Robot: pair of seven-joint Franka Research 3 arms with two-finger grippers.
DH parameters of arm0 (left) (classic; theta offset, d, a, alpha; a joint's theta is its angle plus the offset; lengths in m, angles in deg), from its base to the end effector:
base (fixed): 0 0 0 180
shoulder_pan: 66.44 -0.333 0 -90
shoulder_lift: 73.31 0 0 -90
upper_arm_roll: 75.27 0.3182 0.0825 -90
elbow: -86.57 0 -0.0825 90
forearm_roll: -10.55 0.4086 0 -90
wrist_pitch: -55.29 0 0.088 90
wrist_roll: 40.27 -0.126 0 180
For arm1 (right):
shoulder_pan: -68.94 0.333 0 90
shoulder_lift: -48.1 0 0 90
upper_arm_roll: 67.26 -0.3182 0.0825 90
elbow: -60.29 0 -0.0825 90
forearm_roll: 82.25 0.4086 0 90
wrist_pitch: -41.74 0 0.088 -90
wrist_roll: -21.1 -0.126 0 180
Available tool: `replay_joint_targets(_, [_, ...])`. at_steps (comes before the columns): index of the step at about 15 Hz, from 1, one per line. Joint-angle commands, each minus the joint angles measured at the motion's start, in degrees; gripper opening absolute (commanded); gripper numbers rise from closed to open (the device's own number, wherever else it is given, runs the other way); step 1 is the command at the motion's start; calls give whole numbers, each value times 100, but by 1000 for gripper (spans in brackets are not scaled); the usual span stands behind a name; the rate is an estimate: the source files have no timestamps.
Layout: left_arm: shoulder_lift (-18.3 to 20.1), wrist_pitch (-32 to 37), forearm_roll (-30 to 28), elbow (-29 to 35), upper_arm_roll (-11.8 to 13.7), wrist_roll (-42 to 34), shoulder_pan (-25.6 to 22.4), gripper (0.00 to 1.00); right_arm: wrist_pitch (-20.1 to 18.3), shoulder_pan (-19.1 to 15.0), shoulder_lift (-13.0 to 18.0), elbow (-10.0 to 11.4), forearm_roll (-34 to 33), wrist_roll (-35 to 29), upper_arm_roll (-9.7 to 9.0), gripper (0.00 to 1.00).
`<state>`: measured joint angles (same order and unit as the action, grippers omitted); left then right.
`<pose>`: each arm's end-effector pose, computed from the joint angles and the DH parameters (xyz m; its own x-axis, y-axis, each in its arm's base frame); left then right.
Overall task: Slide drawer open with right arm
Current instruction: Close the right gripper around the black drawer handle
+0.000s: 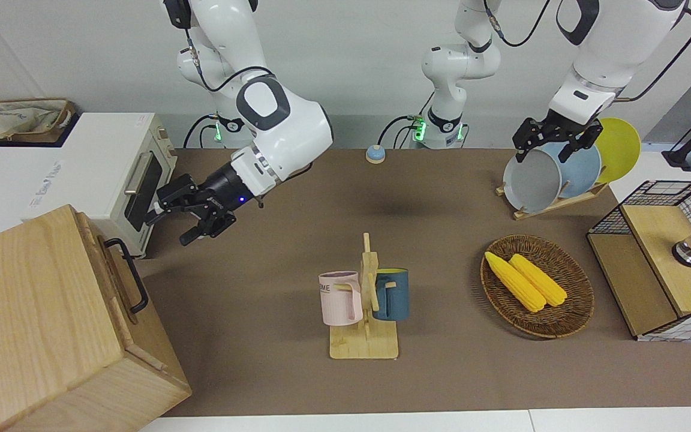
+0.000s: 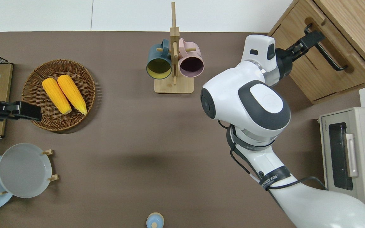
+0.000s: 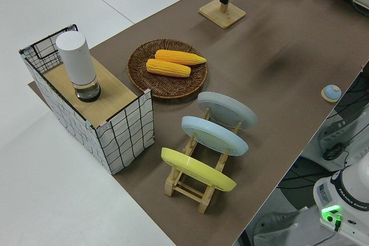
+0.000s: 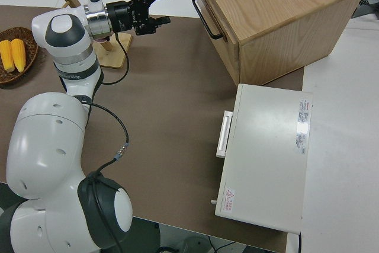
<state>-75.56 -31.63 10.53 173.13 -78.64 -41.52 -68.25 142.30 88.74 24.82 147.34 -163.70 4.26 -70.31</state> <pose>0.5853 -0.0153 0.6099 0.9983 -0.0491 -0.0328 -0.0490 -0.9988 0.0034 0.6980 0.1720 0.4731 0.8644 0.5018 -0.0305 0.1368 -0.1763 0.9748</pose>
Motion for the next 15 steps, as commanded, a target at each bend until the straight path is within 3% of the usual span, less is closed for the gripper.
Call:
replay_joint_targets(1, [-65, 113, 99, -149, -41, -51, -31, 993, 261, -107, -176, 197, -660, -293, 15, 975])
replay_joint_targets(4, [-65, 113, 99, -140, -41, -51, -31, 993, 314, -283, -360, 303, -1161, -767, 24, 975])
replay_joint_targets(8, [-65, 113, 99, -149, -41, -51, -31, 993, 446, -590, -563, 286, -1583, -1040, 24, 975])
replay_joint_targets(12, [-65, 113, 99, -140, -41, -51, -31, 993, 473, -714, -589, 260, -1664, -1084, 24, 971])
replay_joint_targets(13, [-65, 113, 99, -140, -41, -51, -31, 993, 473, -723, -598, 260, -1664, -1084, 24, 898])
replay_joint_targets(15, [-65, 113, 99, -149, -41, -51, -31, 993, 420, -714, -615, 259, -1664, -1067, 24, 487])
